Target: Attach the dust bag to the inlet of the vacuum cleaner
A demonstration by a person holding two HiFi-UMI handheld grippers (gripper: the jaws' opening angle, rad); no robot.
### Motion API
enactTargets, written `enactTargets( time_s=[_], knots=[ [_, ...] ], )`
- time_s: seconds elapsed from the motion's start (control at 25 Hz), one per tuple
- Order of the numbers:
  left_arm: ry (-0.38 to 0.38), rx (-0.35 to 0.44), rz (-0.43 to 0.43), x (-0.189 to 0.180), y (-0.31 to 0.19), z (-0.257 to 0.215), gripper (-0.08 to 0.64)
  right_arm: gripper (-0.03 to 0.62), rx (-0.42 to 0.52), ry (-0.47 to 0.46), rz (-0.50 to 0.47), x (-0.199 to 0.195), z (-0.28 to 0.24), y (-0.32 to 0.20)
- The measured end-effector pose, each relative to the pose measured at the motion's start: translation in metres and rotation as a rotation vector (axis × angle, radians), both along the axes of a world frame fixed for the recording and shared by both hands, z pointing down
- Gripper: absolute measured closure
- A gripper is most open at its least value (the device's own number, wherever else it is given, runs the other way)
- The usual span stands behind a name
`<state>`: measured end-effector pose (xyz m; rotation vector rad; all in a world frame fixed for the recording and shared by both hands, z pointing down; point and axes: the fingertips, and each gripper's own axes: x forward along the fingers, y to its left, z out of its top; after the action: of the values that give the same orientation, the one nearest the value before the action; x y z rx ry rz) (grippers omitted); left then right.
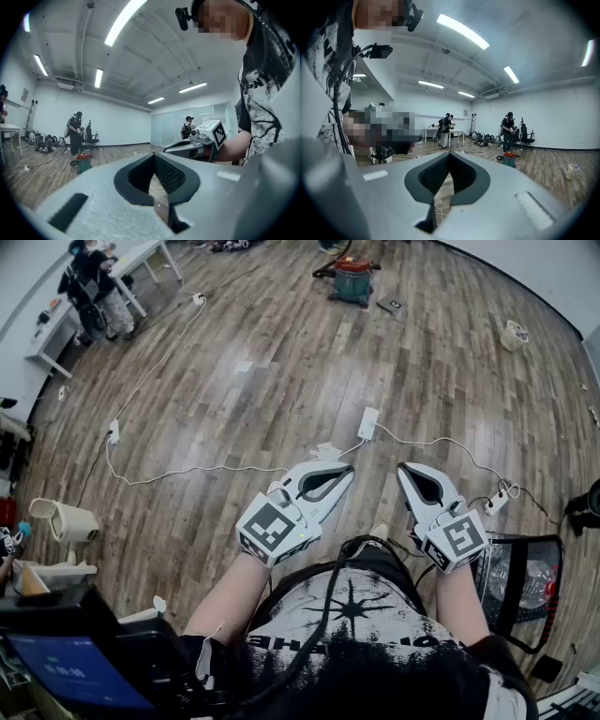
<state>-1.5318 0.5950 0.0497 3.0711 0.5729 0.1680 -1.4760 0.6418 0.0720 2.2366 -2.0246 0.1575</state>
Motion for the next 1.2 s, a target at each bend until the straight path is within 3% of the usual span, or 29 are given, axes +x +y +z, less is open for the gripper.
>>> enactTargets(
  time_s=[0.36, 0.56, 0.8, 1.2],
  knots=[
    [-0.009, 0.007, 0.001, -0.006, 0.013, 0.009, 0.561, 0.592, 0.006, 0.009, -0.019, -0.008, -0.001, 0.012],
    [0.002, 0.012, 0.014, -0.008, 0.018, 0.001, 0.561, 0.591, 0.053, -0.055, -0.025, -0.010, -0.007, 0.014],
    [0.000, 0.009, 0.015, -0.013, 0.023, 0.007, 0.561, 0.589, 0.062, -0.061, -0.020, -0.015, -0.002, 0.021],
    [-0.012, -0.008, 0.014, 0.011, 0.031, 0.014, 0.561, 0.589, 0.064, -0.076, -0.005, 0.015, 0.001, 0.028]
  ],
)
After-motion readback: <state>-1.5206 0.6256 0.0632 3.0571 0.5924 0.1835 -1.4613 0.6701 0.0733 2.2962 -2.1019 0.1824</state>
